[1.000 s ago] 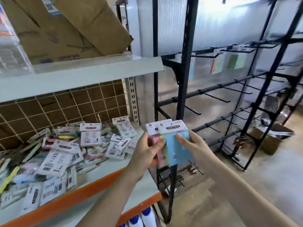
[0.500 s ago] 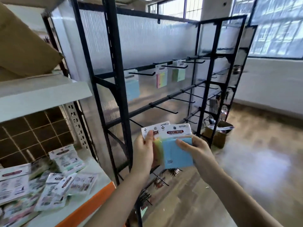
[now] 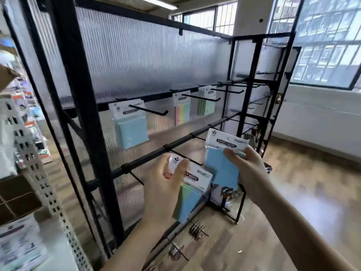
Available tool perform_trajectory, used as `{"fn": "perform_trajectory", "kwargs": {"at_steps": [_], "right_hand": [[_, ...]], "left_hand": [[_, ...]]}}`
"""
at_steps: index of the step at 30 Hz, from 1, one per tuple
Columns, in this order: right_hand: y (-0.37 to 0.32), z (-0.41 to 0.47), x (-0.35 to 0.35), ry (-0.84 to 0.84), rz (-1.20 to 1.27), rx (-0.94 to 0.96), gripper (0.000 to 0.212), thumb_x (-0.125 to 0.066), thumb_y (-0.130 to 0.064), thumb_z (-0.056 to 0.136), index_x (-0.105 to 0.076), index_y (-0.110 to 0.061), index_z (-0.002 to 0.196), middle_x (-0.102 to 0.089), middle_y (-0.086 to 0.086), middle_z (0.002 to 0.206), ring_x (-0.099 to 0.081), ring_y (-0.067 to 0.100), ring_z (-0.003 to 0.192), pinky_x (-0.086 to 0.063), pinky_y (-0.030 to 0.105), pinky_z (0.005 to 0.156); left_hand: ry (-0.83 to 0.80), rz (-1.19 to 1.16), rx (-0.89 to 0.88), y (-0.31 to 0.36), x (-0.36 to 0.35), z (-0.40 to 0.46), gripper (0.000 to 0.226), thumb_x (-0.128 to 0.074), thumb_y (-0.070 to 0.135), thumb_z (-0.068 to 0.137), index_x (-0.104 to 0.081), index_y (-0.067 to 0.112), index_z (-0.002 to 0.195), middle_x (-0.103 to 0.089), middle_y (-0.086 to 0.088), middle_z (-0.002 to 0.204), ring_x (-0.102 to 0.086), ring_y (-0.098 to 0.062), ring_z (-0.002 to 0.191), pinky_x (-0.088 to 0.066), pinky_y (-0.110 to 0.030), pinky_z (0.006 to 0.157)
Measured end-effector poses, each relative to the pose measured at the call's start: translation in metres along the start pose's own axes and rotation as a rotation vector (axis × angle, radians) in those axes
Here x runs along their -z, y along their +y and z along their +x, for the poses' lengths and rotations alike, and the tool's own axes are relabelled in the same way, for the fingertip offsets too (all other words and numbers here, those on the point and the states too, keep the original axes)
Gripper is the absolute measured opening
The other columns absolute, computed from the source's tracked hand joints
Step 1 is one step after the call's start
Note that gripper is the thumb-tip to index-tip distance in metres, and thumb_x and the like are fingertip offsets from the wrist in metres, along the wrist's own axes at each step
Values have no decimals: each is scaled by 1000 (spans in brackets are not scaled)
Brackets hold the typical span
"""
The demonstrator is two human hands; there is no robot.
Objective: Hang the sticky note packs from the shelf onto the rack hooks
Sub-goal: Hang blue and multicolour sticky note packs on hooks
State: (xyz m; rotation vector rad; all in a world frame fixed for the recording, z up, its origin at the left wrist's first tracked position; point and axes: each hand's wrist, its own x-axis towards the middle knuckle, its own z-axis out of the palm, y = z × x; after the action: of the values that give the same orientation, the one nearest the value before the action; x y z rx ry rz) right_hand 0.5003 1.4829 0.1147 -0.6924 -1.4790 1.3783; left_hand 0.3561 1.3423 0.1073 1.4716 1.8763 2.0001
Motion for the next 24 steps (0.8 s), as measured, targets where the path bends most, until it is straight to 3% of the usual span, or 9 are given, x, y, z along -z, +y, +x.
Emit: {"fn": "perform_trajectory", "kwargs": {"at_steps": [3,7,11,14,19,22,24], "right_hand": [[-2,27,-9,-51,-39,53,11,-60,-20,93,-63,-10,97,-68,14,92,-59,26,86,-48,47,77],[-15,41,-35,-207,-30,142,30,-55,-30,88,-63,-2,85,-72,6,76,-67,14,65,-51,23,58],[-22,43,-53,-340,45,209,28,-55,-34,86,-66,-8,89,-73,11,89,-70,25,79,-56,35,68],[-26,46,-66,-448,150,224,21,-57,-36,87,-68,-18,90,-74,4,96,-72,22,85,-58,28,68],[-36,59,-88,-590,165,306,22,-59,-37,84,-66,-16,85,-73,4,87,-71,18,75,-57,24,60],[-40,71,-97,-606,173,268,16,-63,-36,79,-67,-21,76,-73,1,76,-71,17,67,-55,25,54],[-41,79,-100,-632,156,243,22,-64,-36,80,-66,-15,78,-73,3,75,-71,21,69,-55,30,55]], "left_hand": [[-80,25,-16,5,-8,23,44,-46,75,77,-57,35,90,-66,-4,69,-64,-27,64,-50,-53,61],[-119,-62,87,12,-14,38,38,-51,69,77,-58,41,102,-69,-4,75,-66,-28,68,-52,-55,65],[79,-157,121,18,-9,35,26,-63,51,85,-54,33,100,-71,7,82,-68,-8,63,-53,-21,55],[218,-145,121,25,0,32,24,-65,46,80,-57,31,97,-71,11,80,-66,-2,61,-47,-9,51],[302,-31,65,38,8,42,23,-63,39,82,-64,16,80,-70,5,70,-66,-4,60,-46,-12,49],[359,26,74,38,7,52,27,-63,38,82,-63,11,79,-70,0,72,-67,-9,63,-49,-19,50],[392,61,98,39,3,57,28,-62,39,83,-63,12,79,-70,-1,72,-67,-7,63,-48,-19,50]]}}
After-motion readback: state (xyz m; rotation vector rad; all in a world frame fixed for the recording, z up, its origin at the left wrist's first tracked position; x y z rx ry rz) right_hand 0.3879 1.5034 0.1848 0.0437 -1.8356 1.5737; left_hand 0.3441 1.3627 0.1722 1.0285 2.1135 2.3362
